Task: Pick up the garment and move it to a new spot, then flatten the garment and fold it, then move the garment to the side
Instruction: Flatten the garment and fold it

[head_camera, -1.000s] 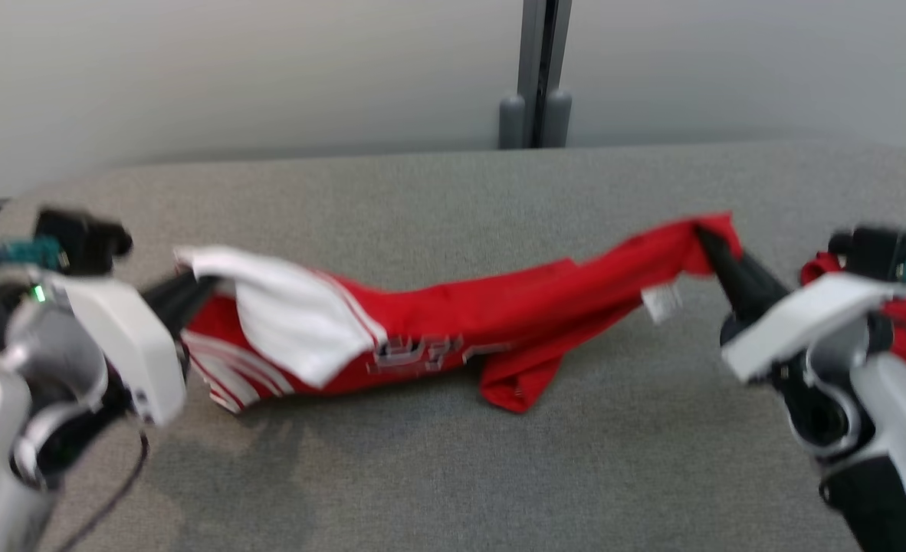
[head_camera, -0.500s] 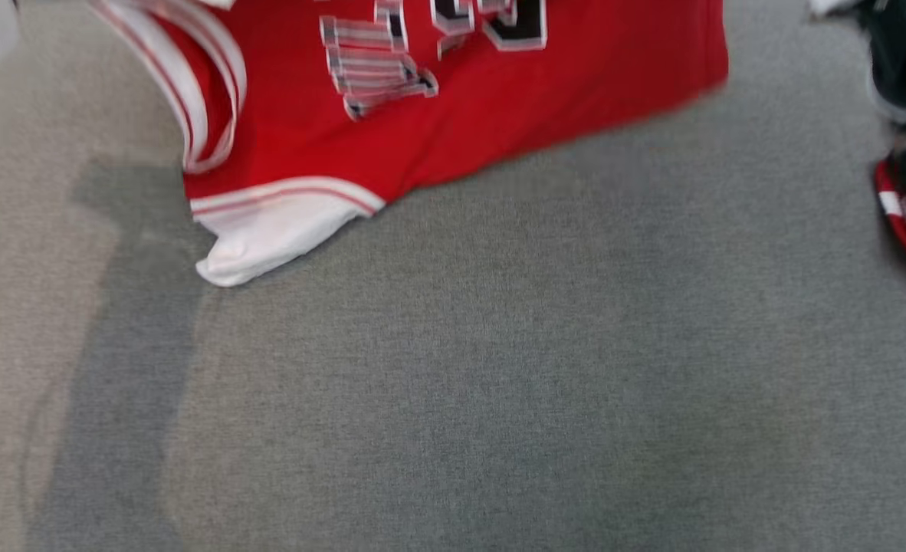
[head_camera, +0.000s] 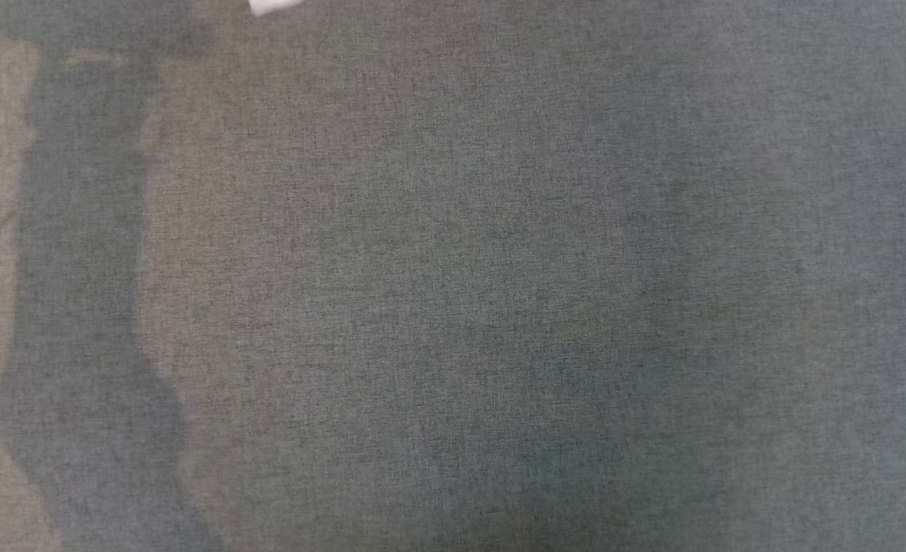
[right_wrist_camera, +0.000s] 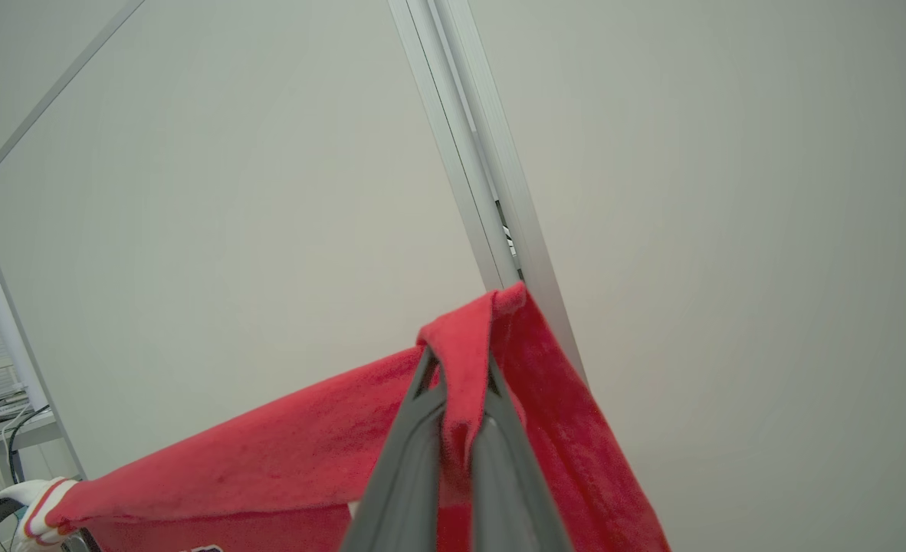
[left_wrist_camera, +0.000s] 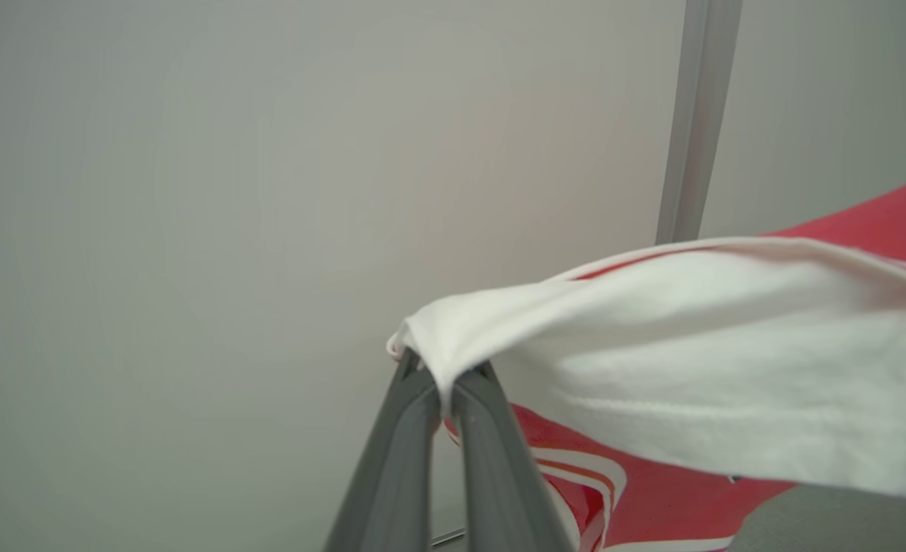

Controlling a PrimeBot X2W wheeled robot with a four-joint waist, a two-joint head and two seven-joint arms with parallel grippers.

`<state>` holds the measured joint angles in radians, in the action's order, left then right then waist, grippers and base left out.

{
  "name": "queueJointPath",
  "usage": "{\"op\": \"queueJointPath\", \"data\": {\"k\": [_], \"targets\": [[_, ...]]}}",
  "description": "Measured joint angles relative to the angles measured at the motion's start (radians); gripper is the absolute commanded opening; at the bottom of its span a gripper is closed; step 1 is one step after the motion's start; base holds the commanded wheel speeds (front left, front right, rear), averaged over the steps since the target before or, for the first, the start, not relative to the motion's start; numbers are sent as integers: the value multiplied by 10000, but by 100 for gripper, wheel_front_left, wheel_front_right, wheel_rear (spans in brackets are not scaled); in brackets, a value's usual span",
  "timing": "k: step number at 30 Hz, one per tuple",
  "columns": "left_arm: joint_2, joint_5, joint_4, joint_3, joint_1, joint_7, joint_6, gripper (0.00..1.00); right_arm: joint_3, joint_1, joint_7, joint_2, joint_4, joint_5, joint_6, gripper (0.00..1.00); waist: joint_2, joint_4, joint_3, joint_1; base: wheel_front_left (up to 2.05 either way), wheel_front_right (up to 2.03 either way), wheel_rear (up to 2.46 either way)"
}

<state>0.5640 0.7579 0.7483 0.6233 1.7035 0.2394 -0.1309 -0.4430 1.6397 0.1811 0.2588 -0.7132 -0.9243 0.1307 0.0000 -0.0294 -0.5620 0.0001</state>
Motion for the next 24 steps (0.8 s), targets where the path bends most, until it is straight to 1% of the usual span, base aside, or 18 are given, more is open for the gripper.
{"op": "queueJointPath", "data": {"k": [5,7,10,13,19,24], "targets": [[-232,520,435,541,172,-125,0,0,-470,45,35,58,-370,-307,-2,0,0,16,86,0,0,0,0],[-284,769,598,842,-47,-35,0,0,-805,-166,-153,75,-508,-393,0,0,0,34,169,0,0,0,0],[-196,1099,759,1404,-567,205,0,0,-1335,-784,-470,203,-639,-663,0,0,0,54,334,0,0,0,0],[-8,1601,692,2033,-1292,558,0,0,-1998,-1634,-855,316,-648,-1009,-2,0,0,71,595,0,0,0,0],[583,3179,29,3126,-3309,1636,0,0,-3287,-3821,-1674,759,-132,-1942,-2,0,0,82,1541,0,0,0,0],[1223,4615,-464,3762,-5293,3294,0,0,-4355,-5640,-2959,1137,506,-2940,0,0,0,49,2655,0,0,0,0]]}}
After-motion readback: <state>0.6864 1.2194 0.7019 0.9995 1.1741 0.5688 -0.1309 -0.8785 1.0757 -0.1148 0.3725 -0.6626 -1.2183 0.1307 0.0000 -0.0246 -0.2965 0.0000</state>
